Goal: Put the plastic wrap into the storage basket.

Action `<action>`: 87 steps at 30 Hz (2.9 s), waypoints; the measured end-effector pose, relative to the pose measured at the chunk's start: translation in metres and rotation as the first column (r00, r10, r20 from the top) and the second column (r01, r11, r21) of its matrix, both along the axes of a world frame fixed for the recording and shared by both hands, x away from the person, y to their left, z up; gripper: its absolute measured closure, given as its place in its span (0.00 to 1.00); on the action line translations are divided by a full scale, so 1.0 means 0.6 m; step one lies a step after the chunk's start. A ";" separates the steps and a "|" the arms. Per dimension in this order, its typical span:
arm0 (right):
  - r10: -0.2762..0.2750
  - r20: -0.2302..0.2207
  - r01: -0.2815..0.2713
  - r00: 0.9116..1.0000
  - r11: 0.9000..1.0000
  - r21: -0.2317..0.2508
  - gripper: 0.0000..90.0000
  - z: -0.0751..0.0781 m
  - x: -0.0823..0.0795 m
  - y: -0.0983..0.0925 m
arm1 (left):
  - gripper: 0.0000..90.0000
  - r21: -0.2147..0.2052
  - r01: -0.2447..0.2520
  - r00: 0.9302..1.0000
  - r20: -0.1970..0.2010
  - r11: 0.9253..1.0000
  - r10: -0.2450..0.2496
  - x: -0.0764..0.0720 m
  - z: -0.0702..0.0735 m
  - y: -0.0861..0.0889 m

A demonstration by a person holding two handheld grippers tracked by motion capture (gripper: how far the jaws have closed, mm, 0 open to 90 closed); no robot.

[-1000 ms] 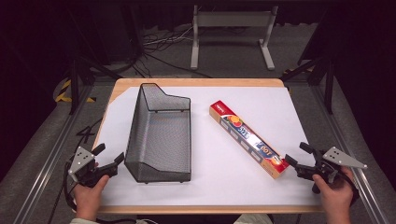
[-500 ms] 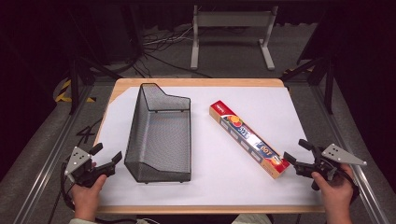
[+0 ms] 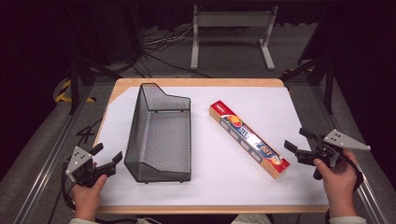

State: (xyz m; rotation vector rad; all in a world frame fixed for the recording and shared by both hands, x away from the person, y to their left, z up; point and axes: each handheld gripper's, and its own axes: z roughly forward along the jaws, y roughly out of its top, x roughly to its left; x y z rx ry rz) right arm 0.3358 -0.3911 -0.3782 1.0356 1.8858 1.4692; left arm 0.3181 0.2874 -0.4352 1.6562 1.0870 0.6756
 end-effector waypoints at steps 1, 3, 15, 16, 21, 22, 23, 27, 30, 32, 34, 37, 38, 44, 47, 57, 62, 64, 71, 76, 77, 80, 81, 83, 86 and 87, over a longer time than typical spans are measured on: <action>0.002 -0.002 -0.002 1.000 1.000 0.008 0.17 0.003 0.001 -0.001 | 0.20 0.000 0.000 1.000 0.000 1.000 0.000 0.000 0.000 0.000; 0.003 -0.009 -0.003 1.000 1.000 0.017 0.17 0.009 0.004 -0.003 | 0.20 0.000 0.001 1.000 -0.001 1.000 -0.001 0.001 -0.001 0.000; 0.023 -0.080 -0.028 0.996 0.997 -0.067 0.17 0.043 0.037 0.032 | 0.21 0.008 0.003 1.000 -0.008 1.000 -0.003 0.004 -0.002 -0.003; 0.032 -0.088 -0.038 0.996 0.997 -0.067 0.16 0.046 0.041 0.038 | 0.21 0.007 0.003 1.000 -0.008 1.000 -0.003 0.004 -0.002 -0.003; 0.048 -0.137 -0.063 0.989 0.993 -0.103 0.16 0.058 0.060 0.076 | 0.21 -0.003 0.004 1.000 -0.008 1.000 -0.004 0.005 -0.002 -0.003; 0.047 -0.144 -0.064 0.989 0.991 -0.119 0.16 0.060 0.064 0.084 | 0.21 -0.001 0.005 1.000 -0.009 1.000 -0.005 0.005 -0.003 -0.003; 0.047 -0.144 -0.064 0.989 0.991 -0.119 0.16 0.060 0.064 0.084 | 0.21 -0.001 0.005 1.000 -0.009 1.000 -0.005 0.005 -0.003 -0.003; 0.054 -0.177 -0.082 0.983 0.984 -0.156 0.15 0.074 0.085 0.120 | 0.21 0.000 0.007 1.000 -0.014 1.000 -0.007 0.006 -0.004 -0.004; 0.073 -0.194 -0.107 0.978 0.980 -0.168 0.14 0.077 0.097 0.139 | 0.21 0.002 0.008 1.000 -0.013 1.000 -0.008 0.006 -0.004 -0.004; 0.080 -0.209 -0.119 0.975 0.976 -0.180 0.14 0.079 0.104 0.151 | 0.21 0.002 0.006 1.000 -0.014 1.000 -0.006 0.006 -0.004 -0.004; 0.085 -0.221 -0.127 0.972 0.975 -0.184 0.14 0.079 0.113 0.163 | 0.21 0.003 0.004 1.000 -0.016 1.000 -0.004 0.006 -0.004 -0.004; 0.085 -0.237 -0.130 0.968 0.975 -0.183 0.14 0.082 0.123 0.175 | 0.21 0.006 0.006 1.000 -0.016 1.000 -0.006 0.007 -0.005 -0.004; 0.082 -0.241 -0.129 0.967 0.974 -0.184 0.14 0.084 0.127 0.179 | 0.21 0.006 0.005 1.000 -0.018 1.000 -0.005 0.007 -0.005 -0.004; 0.077 -0.247 -0.127 0.966 0.973 -0.194 0.14 0.091 0.144 0.200 | 0.21 0.007 0.000 1.000 -0.022 1.000 0.000 0.007 -0.006 -0.004; 0.069 -0.265 -0.126 0.962 0.971 -0.202 0.14 0.086 0.154 0.209 | 0.21 0.009 0.001 1.000 -0.023 1.000 0.000 0.007 -0.006 -0.004; 0.039 -0.341 -0.117 0.939 0.971 -0.210 0.14 0.048 0.188 0.222 | 0.21 0.008 -0.001 1.000 -0.022 1.000 0.001 0.007 -0.006 -0.004; 0.028 -0.383 -0.124 0.923 0.966 -0.228 0.14 0.021 0.199 0.226 | 0.21 0.006 0.002 1.000 -0.023 1.000 -0.002 0.008 -0.006 -0.006; 0.023 -0.405 -0.131 0.914 0.962 -0.241 0.14 0.008 0.204 0.228 | 0.21 0.003 0.001 1.000 -0.024 1.000 -0.001 0.008 -0.006 -0.005; 0.002 -0.460 -0.151 0.888 0.946 -0.288 0.12 -0.016 0.210 0.239 | 0.21 -0.001 0.001 1.000 -0.026 1.000 -0.001 0.008 -0.006 -0.006; -0.032 -0.508 -0.161 0.861 0.929 -0.333 0.12 -0.033 0.217 0.240 | 0.21 0.001 0.002 1.000 -0.027 1.000 -0.002 0.008 -0.006 -0.006; -0.037 -0.515 -0.166 0.857 0.924 -0.344 0.12 -0.036 0.218 0.239 | 0.20 0.002 0.002 1.000 -0.027 1.000 -0.002 0.008 -0.006 -0.005; -0.051 -0.549 -0.179 0.834 0.917 -0.357 0.13 -0.041 0.220 0.239 | 0.20 0.002 0.003 1.000 -0.028 1.000 -0.003 0.008 -0.006 -0.005; -0.058 -0.556 -0.180 0.829 0.914 -0.363 0.13 -0.042 0.220 0.240 | 0.21 0.002 0.002 1.000 -0.027 1.000 -0.002 0.008 -0.006 -0.005; -0.069 -0.567 -0.189 0.820 0.904 -0.384 0.14 -0.044 0.220 0.241 | 0.21 0.004 0.007 1.000 -0.028 1.000 -0.007 0.008 -0.006 -0.005; -0.081 -0.594 -0.216 0.800 0.885 -0.413 0.17 -0.050 0.221 0.242 | 0.20 0.002 0.005 1.000 -0.025 1.000 -0.005 0.008 -0.007 -0.006; -0.083 -0.600 -0.222 0.796 0.882 -0.416 0.18 -0.051 0.222 0.243 | 0.20 0.002 0.006 1.000 -0.025 1.000 -0.006 0.008 -0.007 -0.006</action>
